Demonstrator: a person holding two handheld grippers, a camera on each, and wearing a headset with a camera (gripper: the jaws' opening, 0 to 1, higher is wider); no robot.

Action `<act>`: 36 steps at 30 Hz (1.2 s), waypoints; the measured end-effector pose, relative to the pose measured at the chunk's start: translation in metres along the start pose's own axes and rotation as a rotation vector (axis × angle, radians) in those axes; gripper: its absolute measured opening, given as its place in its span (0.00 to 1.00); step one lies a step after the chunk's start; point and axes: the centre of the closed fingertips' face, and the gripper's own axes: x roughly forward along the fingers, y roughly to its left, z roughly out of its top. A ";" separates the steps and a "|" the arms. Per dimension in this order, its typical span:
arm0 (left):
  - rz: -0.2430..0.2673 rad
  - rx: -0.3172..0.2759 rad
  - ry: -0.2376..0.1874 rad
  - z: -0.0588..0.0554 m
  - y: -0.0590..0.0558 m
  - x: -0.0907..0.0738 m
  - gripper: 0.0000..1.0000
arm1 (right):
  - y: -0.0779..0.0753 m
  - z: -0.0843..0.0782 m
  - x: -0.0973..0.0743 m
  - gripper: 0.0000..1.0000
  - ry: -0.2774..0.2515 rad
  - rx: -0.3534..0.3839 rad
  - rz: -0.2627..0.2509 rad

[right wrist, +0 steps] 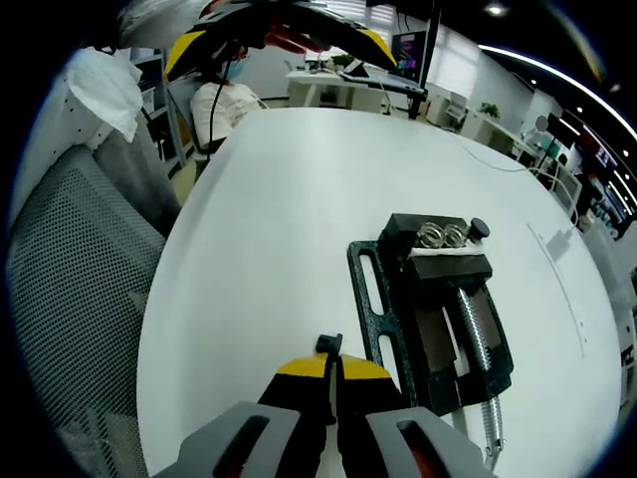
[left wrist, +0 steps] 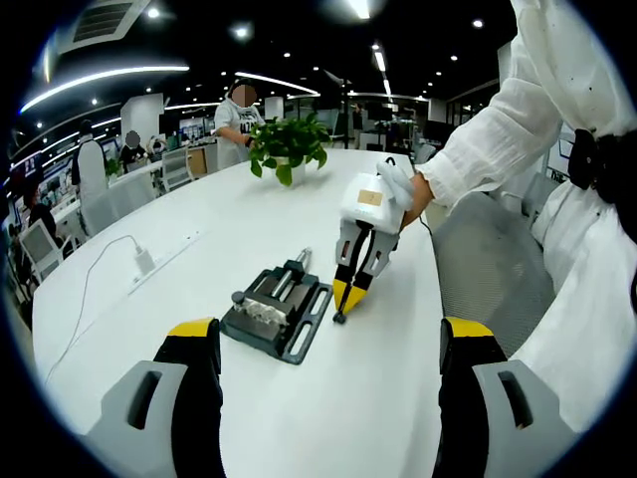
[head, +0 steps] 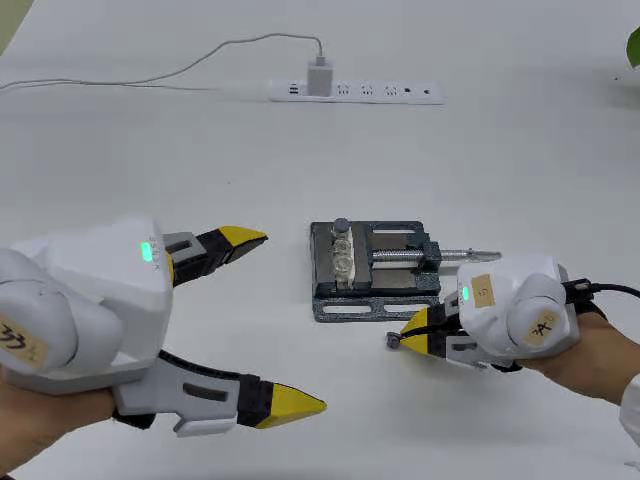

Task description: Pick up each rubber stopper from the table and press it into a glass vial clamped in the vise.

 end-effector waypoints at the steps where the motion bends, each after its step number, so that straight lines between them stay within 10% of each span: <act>1: 0.001 0.000 -0.002 0.001 0.000 0.000 0.90 | -0.001 0.003 -0.001 0.00 -0.007 0.004 -0.008; 36: 0.159 0.146 -0.118 0.057 0.003 0.017 0.50 | -0.011 0.084 -0.102 0.00 -0.156 0.433 -0.289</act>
